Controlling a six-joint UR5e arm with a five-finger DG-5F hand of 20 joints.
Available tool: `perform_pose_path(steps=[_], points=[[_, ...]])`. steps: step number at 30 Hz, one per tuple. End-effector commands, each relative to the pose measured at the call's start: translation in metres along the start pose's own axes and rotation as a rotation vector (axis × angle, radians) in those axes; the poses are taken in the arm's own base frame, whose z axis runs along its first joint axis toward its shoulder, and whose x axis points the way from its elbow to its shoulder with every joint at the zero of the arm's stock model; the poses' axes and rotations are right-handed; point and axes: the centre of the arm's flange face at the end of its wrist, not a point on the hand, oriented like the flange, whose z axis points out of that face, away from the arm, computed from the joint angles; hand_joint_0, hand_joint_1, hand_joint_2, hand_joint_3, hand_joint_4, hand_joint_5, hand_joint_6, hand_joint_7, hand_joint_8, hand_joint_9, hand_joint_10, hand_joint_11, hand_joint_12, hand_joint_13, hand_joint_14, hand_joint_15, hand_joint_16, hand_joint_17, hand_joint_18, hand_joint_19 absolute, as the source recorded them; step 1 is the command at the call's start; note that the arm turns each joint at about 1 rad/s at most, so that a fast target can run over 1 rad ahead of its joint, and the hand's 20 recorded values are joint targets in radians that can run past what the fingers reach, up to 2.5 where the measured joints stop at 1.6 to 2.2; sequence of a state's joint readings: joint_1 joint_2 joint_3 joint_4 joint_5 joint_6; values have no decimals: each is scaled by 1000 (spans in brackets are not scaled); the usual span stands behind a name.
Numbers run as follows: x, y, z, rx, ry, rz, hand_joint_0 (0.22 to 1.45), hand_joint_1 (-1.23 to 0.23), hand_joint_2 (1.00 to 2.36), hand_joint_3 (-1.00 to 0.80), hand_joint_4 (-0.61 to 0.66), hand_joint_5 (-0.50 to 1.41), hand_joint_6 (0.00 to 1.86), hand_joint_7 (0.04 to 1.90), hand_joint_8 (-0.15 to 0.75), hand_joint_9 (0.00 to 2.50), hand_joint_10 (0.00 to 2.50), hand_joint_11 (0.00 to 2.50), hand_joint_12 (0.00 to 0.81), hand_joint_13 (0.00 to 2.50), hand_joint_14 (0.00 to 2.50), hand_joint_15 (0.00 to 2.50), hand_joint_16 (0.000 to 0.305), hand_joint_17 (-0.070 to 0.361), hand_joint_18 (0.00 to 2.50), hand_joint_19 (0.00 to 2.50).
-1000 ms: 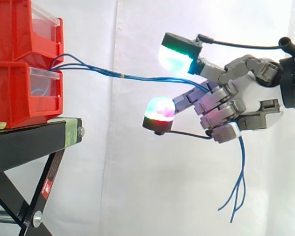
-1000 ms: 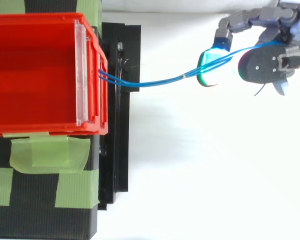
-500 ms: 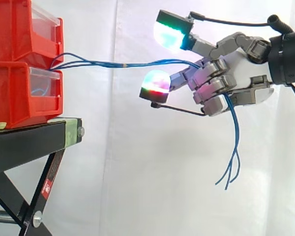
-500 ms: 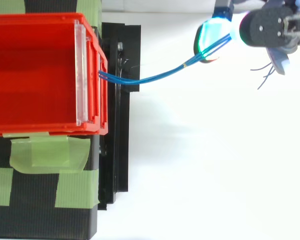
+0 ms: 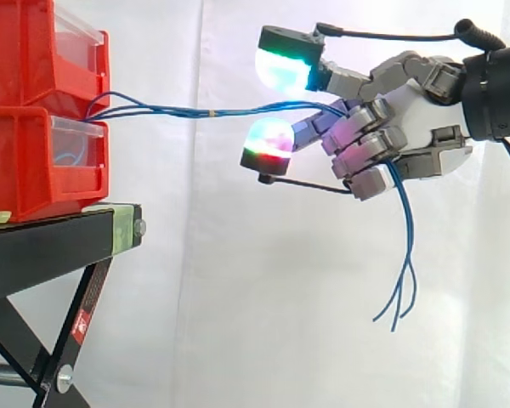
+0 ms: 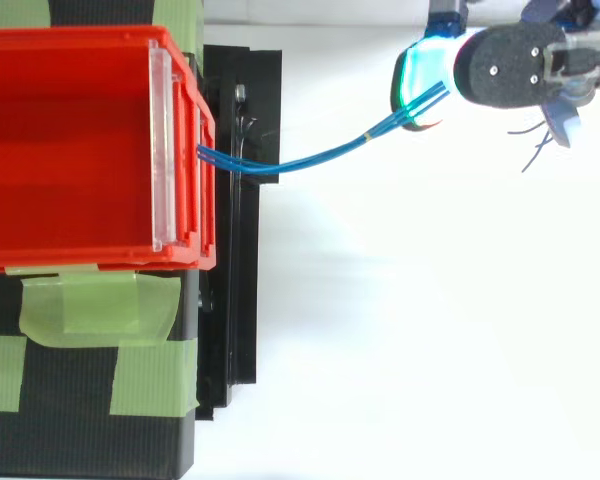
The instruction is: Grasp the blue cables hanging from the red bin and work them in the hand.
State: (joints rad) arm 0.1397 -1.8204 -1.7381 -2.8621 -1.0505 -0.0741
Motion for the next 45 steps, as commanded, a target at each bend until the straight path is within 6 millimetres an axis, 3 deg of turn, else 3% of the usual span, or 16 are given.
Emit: perform_pose_path(steps=[1, 18, 35, 45], points=[[6, 2, 1, -16, 7, -1, 902, -590, 1007, -840, 223, 109, 519, 1236, 527, 1929, 2500, 2500, 630, 1997, 2500, 2074, 168, 126, 2482, 790], [29, 10, -1, -63, -23, -17, 908, -599, 1009, -818, 212, 103, 544, 1230, 527, 1910, 2500, 2500, 627, 1979, 2500, 2065, 173, 130, 2465, 782], [65, 15, -13, -78, -24, -36, 891, -646, 1009, -808, 224, 68, 582, 1220, 534, 1880, 2500, 2500, 636, 1957, 2500, 2053, 175, 131, 2433, 772], [75, 16, -17, -79, -19, -38, 914, -653, 1015, -696, 214, 54, 638, 1205, 529, 1871, 2500, 2500, 633, 1950, 2500, 2047, 170, 128, 2428, 787]])
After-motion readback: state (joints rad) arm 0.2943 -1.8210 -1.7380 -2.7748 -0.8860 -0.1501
